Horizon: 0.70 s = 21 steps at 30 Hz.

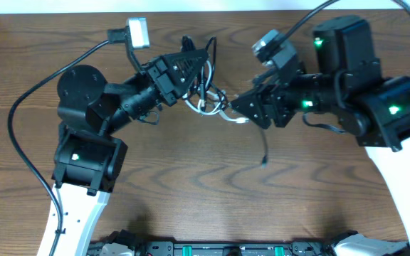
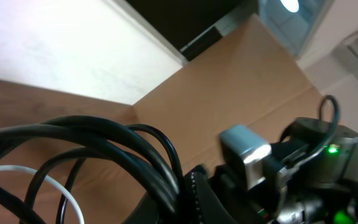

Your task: Untangle cables

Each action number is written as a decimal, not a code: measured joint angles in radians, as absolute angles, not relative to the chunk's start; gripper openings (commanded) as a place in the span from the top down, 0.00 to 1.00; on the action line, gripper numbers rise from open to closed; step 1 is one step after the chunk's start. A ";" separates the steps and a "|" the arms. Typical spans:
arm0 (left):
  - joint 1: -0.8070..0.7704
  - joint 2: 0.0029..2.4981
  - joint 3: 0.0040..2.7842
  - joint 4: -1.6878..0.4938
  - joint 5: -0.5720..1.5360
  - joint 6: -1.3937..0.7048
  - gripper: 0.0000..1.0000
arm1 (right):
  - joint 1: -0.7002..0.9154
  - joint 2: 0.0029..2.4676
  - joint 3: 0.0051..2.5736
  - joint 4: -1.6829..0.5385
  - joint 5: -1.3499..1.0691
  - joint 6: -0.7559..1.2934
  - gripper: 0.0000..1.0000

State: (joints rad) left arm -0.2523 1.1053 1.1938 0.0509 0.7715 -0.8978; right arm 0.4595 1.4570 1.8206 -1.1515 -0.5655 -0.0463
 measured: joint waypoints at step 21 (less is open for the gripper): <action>-0.314 1.113 1.196 0.139 0.696 -1.059 0.91 | 0.507 1.535 1.821 -1.106 -0.566 -0.064 0.40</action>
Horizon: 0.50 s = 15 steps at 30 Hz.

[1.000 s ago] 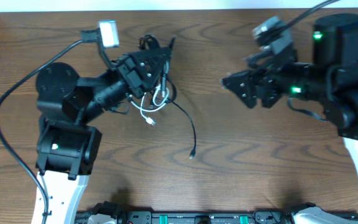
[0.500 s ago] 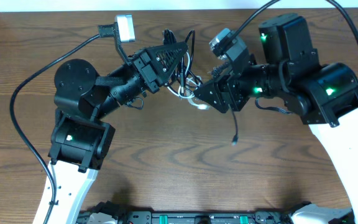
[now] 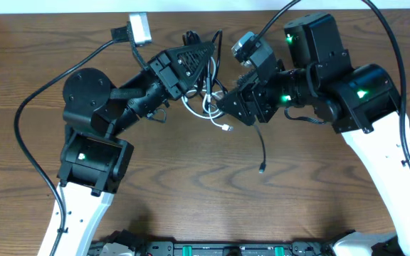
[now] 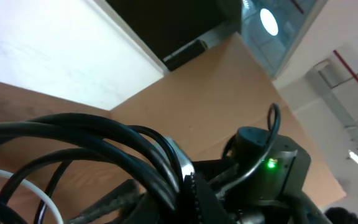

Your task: Untangle cables

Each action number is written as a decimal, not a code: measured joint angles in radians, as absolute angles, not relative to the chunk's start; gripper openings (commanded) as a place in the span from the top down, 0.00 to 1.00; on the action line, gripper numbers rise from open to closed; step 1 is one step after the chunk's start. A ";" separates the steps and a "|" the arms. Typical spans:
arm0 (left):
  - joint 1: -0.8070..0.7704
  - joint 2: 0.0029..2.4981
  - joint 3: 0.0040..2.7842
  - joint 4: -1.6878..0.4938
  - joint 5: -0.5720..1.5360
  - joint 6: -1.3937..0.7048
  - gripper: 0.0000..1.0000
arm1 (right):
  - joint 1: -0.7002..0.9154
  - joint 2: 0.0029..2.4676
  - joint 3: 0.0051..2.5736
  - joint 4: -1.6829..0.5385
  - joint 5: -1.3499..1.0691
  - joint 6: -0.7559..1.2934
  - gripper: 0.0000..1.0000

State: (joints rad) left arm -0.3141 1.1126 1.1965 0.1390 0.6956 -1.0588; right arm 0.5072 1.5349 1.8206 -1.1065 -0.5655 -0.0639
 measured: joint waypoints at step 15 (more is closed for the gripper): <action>-0.362 1.113 1.198 0.147 0.648 -1.069 0.91 | 0.526 1.535 1.821 -1.104 -0.551 -0.081 0.98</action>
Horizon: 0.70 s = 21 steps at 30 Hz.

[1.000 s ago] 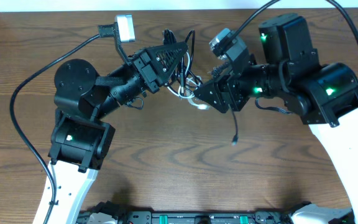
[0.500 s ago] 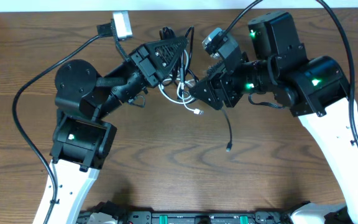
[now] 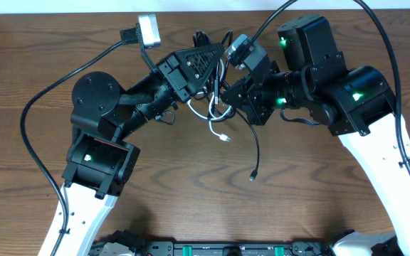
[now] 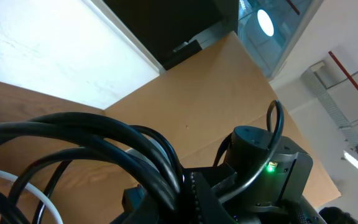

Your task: Untangle cables

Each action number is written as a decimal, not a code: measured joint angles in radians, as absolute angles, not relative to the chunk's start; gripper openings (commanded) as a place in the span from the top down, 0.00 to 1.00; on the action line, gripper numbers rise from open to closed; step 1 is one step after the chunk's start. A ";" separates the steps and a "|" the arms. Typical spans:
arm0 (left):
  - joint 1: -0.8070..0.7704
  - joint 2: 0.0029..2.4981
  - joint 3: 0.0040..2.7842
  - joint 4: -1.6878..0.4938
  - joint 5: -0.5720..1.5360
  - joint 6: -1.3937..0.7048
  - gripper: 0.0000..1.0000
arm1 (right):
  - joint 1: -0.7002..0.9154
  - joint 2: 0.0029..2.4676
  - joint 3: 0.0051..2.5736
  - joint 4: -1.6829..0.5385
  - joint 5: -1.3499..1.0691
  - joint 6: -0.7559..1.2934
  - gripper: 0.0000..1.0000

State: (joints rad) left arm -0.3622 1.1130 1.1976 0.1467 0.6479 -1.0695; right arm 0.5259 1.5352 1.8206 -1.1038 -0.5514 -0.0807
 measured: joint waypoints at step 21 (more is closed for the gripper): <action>-0.236 1.113 1.205 -0.114 0.648 -0.839 0.91 | 0.423 1.512 1.821 -1.103 -0.452 -0.081 0.98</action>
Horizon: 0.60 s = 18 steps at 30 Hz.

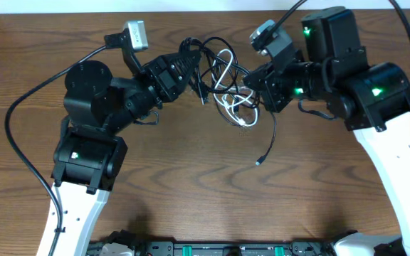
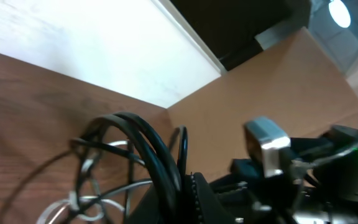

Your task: Untangle cables

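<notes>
A tangle of black and white cables (image 1: 223, 80) hangs stretched between my two grippers near the table's far edge. My left gripper (image 1: 193, 71) is shut on the thick black cable loops (image 2: 149, 146), which run down between its fingers (image 2: 199, 198). White cable (image 1: 228, 101) loops through the middle and its plug (image 1: 244, 122) dangles below. My right gripper (image 1: 257, 84) sits at the tangle's right side, shut on a thin black cable whose tail (image 1: 268, 142) hangs down to a free plug. The right jaws themselves are hidden under the arm.
The brown wooden table (image 1: 191, 192) lies below. My left arm's supply cable (image 1: 16, 114) curves along the left side. A cardboard wall (image 2: 266, 81) and white wall stand behind the table's far edge. The right wrist camera (image 2: 267, 142) faces my left gripper.
The grippers have moved apart, the left one to the left and the right one to the right. The tangle, bunched between them before, is now spread into open loops.
First both grippers held a tight knot of cables near the table's middle. Then they were farther back and closer together, the thin black tail hanging below. After that they almost touched. Now they stand apart with the tangle stretched between them.
</notes>
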Each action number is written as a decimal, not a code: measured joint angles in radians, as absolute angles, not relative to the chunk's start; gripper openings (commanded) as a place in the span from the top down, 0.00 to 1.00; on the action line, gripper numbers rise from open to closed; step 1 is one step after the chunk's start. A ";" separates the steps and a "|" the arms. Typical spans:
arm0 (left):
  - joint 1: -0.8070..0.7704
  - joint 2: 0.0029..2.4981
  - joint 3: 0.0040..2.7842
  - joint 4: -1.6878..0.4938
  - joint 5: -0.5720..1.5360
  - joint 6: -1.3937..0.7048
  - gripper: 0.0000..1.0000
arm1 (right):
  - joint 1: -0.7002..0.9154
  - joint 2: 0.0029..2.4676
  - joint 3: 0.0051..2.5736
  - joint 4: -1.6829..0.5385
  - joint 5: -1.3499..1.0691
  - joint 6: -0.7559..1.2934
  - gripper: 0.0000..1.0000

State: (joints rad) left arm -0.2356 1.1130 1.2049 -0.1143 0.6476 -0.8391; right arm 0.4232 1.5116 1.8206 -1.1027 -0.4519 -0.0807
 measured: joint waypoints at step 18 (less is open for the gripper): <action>-0.157 1.126 1.212 -0.401 0.329 -0.572 0.91 | 0.228 1.319 1.821 -1.102 -0.451 -0.081 0.98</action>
